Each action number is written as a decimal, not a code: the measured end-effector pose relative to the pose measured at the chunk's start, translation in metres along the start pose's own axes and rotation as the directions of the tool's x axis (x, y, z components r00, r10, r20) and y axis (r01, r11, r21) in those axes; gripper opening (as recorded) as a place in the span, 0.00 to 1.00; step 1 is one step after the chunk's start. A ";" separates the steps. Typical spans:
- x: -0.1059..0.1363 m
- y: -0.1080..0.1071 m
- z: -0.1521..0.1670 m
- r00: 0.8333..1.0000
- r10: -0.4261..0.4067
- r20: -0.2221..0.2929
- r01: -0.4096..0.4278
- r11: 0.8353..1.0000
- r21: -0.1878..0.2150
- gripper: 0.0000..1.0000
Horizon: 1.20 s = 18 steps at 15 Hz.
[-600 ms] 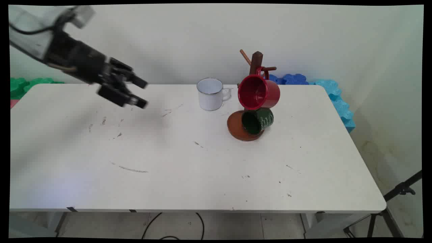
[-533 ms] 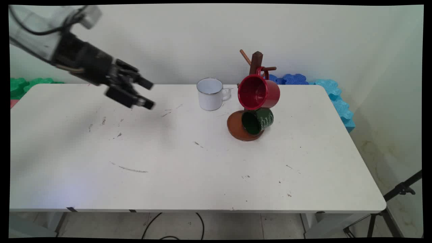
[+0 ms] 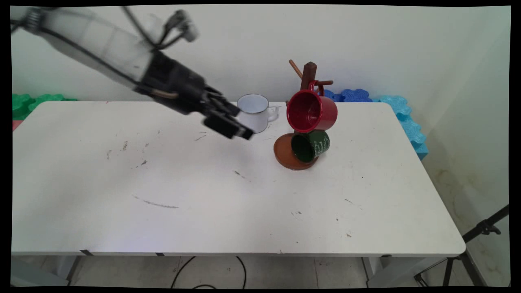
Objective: Pick up the red mug from the rack
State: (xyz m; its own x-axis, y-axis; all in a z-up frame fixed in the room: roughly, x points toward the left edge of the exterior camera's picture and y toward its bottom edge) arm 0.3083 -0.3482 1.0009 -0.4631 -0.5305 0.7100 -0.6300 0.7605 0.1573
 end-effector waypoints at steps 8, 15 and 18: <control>0.048 0.041 0.071 0.999 0.004 -0.038 -0.003 1.000 0.016 1.00; 0.070 0.051 0.117 0.999 0.012 -0.049 -0.010 0.999 0.048 1.00; 0.074 0.051 0.134 0.999 0.017 -0.048 -0.013 0.997 0.075 1.00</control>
State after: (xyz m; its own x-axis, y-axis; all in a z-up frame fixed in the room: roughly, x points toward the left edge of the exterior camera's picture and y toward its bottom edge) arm 0.1586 -0.3989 0.9689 -0.4434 -0.4990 0.7445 -0.6684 0.7375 0.0962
